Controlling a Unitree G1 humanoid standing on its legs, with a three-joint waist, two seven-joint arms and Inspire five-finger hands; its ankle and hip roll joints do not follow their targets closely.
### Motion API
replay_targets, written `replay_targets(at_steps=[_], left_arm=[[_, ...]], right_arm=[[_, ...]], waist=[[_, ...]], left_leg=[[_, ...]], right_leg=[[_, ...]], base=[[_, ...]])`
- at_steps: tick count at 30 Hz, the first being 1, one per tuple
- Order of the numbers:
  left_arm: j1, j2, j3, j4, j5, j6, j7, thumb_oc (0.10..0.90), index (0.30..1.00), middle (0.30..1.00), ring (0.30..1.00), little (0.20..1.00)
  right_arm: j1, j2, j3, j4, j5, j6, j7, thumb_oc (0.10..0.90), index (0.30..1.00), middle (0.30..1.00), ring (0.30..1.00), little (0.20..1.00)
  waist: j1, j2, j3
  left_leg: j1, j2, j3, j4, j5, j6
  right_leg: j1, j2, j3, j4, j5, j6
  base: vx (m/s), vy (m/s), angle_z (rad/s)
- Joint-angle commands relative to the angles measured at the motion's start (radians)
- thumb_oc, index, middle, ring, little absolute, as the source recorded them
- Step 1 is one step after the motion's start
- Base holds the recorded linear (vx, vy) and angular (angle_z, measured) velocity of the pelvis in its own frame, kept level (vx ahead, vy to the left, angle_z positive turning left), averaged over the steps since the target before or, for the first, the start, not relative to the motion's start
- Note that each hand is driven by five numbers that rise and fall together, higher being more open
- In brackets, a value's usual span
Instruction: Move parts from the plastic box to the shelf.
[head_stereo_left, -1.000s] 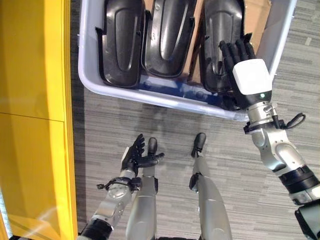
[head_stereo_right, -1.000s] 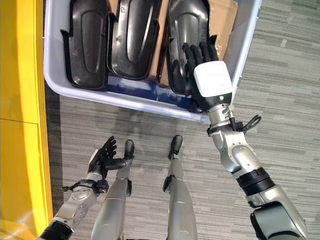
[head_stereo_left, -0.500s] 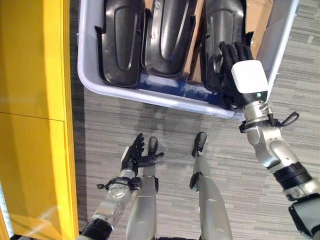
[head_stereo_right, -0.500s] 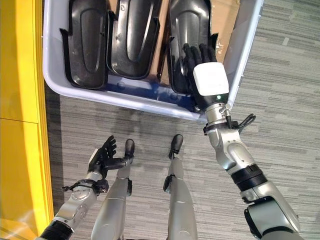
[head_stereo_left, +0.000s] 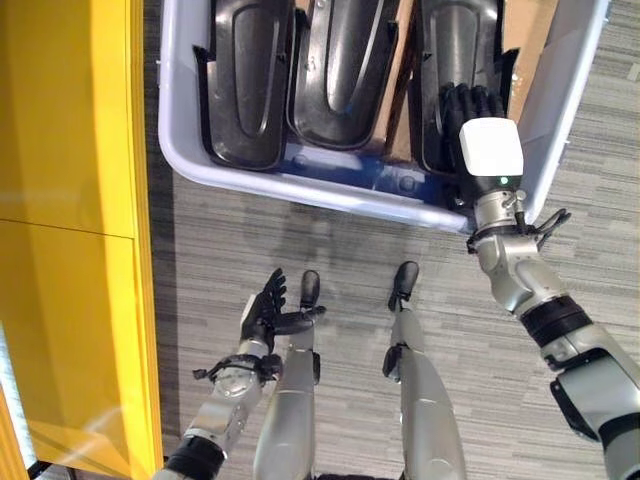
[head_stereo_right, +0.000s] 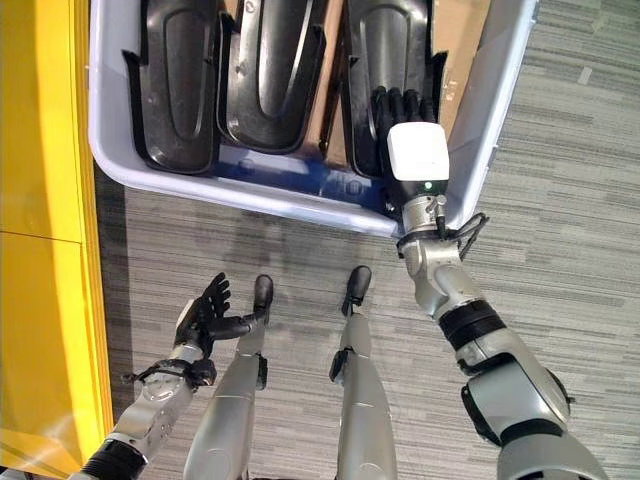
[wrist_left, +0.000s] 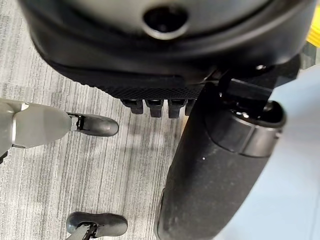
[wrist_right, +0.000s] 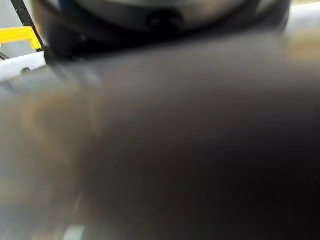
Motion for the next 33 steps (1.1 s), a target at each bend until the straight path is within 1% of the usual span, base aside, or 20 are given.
replay_targets(at_steps=[1,3,7,9,12,15,20,22,24,28,31,32,33], left_arm=[[0.038,0.013,-0.061,-0.056,-0.001,-0.048,-0.020,0.900,1.000,1.000,1.000,1.000],[0.040,0.013,-0.064,-0.057,0.003,-0.047,-0.023,0.900,1.000,1.000,1.000,1.000],[0.036,0.010,-0.065,-0.055,0.007,-0.046,-0.021,0.900,1.000,1.000,1.000,1.000],[0.026,0.004,-0.059,-0.045,0.008,-0.040,-0.013,0.900,1.000,1.000,1.000,1.000],[0.020,0.001,-0.056,-0.039,0.007,-0.039,-0.008,0.900,1.000,1.000,1.000,1.000],[0.009,-0.002,-0.051,-0.031,0.007,-0.037,0.001,0.900,1.000,1.000,1.000,1.000],[-0.009,-0.014,-0.036,-0.003,0.004,-0.029,0.020,0.900,1.000,1.000,1.000,1.000],[-0.008,-0.012,-0.036,-0.001,0.005,-0.029,0.020,0.900,1.000,1.000,1.000,1.000],[-0.006,-0.012,-0.029,0.003,0.007,-0.024,0.023,0.900,1.000,1.000,1.000,1.000],[-0.007,-0.012,-0.025,0.007,0.006,-0.023,0.028,0.900,1.000,1.000,1.000,1.000],[0.001,-0.018,-0.021,0.008,-0.016,-0.021,0.029,0.900,1.000,1.000,1.000,1.000],[0.014,-0.020,-0.018,0.005,-0.022,-0.019,0.024,0.900,1.000,1.000,1.000,1.000],[0.016,-0.020,-0.019,0.004,-0.022,-0.019,0.024,0.900,1.000,1.000,1.000,1.000]], right_arm=[[-0.063,-0.026,0.114,0.162,0.019,-0.023,0.079,0.400,0.300,0.300,0.300,0.300],[-0.049,-0.013,0.126,0.190,0.025,-0.030,0.088,0.400,0.300,0.300,0.300,0.300],[-0.031,-0.008,0.120,0.181,0.036,-0.032,0.088,0.400,0.300,0.300,0.300,0.300],[0.022,-0.004,0.096,0.125,0.045,-0.029,0.081,0.400,0.300,0.300,0.300,0.300],[0.051,0.000,0.078,0.094,0.049,-0.025,0.073,0.400,0.300,0.300,0.300,0.300],[0.100,0.009,0.041,0.023,0.064,-0.024,0.058,0.400,0.300,0.300,0.300,0.300],[0.202,0.045,-0.025,-0.095,0.114,-0.034,0.033,0.400,0.300,0.300,0.300,0.300],[0.215,0.048,-0.032,-0.113,0.117,-0.037,0.030,0.400,0.300,0.300,0.300,0.300],[0.257,0.053,-0.054,-0.168,0.122,-0.046,0.026,0.400,0.300,0.300,0.300,0.300],[0.287,0.059,-0.071,-0.209,0.127,-0.051,0.027,0.400,0.300,0.300,0.300,0.300],[0.308,0.054,-0.087,-0.254,0.120,-0.046,0.023,0.400,0.300,0.300,0.300,0.300],[0.325,0.052,-0.104,-0.274,0.123,-0.046,0.018,0.400,0.300,0.300,0.300,0.300],[0.328,0.052,-0.105,-0.277,0.123,-0.045,0.019,0.400,0.300,0.300,0.300,0.300]], waist=[[0.027,0.068,-0.018],[0.030,0.068,-0.018],[0.028,0.065,-0.018],[0.019,0.055,-0.018],[0.012,0.050,-0.018],[0.003,0.041,-0.018],[-0.015,0.026,-0.018],[-0.017,0.025,-0.018],[-0.024,0.020,-0.018],[-0.029,0.014,-0.018],[-0.032,0.007,-0.030],[-0.034,0.006,-0.045],[-0.033,0.006,-0.044]], left_leg=[[-0.003,0.011,0.014,-0.015,0.006,0.040],[-0.003,0.010,0.013,-0.015,0.006,0.040],[-0.002,0.009,0.010,-0.015,0.006,0.040],[0.006,0.010,0.012,-0.015,0.003,0.041],[0.013,0.010,0.013,-0.015,0.001,0.041],[0.031,0.011,0.013,-0.015,-0.002,0.042],[0.085,0.014,0.019,-0.015,-0.011,0.040],[0.096,0.015,0.019,-0.015,-0.012,0.040],[0.136,0.015,0.023,-0.015,-0.019,0.040],[0.173,0.015,0.025,-0.015,-0.024,0.041],[0.202,0.013,0.028,-0.015,-0.030,0.042],[0.219,0.012,0.028,-0.015,-0.035,0.044],[0.222,0.012,0.028,-0.015,-0.035,0.044]], right_leg=[[0.036,-0.078,0.045,0.095,-0.088,0.092],[0.038,-0.080,0.042,0.094,-0.089,0.093],[0.040,-0.081,0.040,0.093,-0.088,0.094],[0.048,-0.081,0.037,0.094,-0.090,0.094],[0.056,-0.081,0.036,0.093,-0.090,0.095],[0.074,-0.080,0.037,0.092,-0.091,0.096],[0.129,-0.081,0.039,0.085,-0.090,0.100],[0.139,-0.081,0.039,0.084,-0.090,0.100],[0.177,-0.083,0.040,0.085,-0.093,0.102],[0.216,-0.082,0.041,0.083,-0.096,0.104],[0.245,-0.083,0.045,0.083,-0.100,0.104],[0.261,-0.084,0.044,0.084,-0.104,0.104],[0.265,-0.084,0.044,0.083,-0.104,0.105]], base=[[0.00,0.000,0.00],[0.00,0.000,0.00],[0.00,0.000,0.03],[0.01,0.001,0.04],[0.00,0.000,0.00],[0.00,0.000,0.00],[0.00,0.000,0.00],[0.00,0.000,0.00],[0.00,0.000,0.00],[0.00,0.000,0.00],[0.01,0.006,0.00],[0.03,0.013,0.00],[0.06,0.021,-0.02]])
